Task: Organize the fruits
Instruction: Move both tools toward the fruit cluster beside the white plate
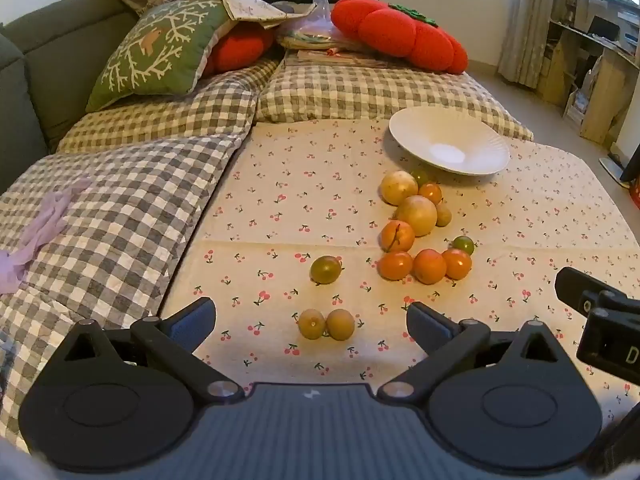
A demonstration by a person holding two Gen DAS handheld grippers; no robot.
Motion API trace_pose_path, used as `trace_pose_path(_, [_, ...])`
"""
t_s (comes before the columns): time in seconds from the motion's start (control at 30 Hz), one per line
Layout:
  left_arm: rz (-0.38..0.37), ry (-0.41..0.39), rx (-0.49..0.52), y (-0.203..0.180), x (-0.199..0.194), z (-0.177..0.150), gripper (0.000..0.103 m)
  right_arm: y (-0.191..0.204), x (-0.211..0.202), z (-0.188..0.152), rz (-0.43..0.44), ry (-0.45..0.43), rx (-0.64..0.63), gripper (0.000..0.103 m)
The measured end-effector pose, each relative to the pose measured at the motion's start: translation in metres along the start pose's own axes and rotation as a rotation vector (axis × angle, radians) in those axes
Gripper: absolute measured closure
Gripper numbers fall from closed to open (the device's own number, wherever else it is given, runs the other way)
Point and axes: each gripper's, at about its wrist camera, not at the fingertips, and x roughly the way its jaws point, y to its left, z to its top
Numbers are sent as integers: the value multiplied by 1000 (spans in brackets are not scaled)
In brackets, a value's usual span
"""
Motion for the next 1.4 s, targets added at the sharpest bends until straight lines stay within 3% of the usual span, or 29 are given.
trace_pose_path(0.67, [-9, 85, 7, 13, 40, 11, 7, -9, 38, 3, 15, 45, 10, 0])
trace_pose_path(0.93, [-36, 117, -25, 24, 59, 15, 7, -16, 53, 5, 99, 86, 16, 0])
trace_pose_path(1.13, [-64, 113, -44, 22, 74, 31, 7, -9, 66, 13, 92, 93, -65, 0])
trace_pose_path(1.4, [-86, 108, -41, 12, 97, 56, 7, 6, 85, 21, 171, 86, -124, 0])
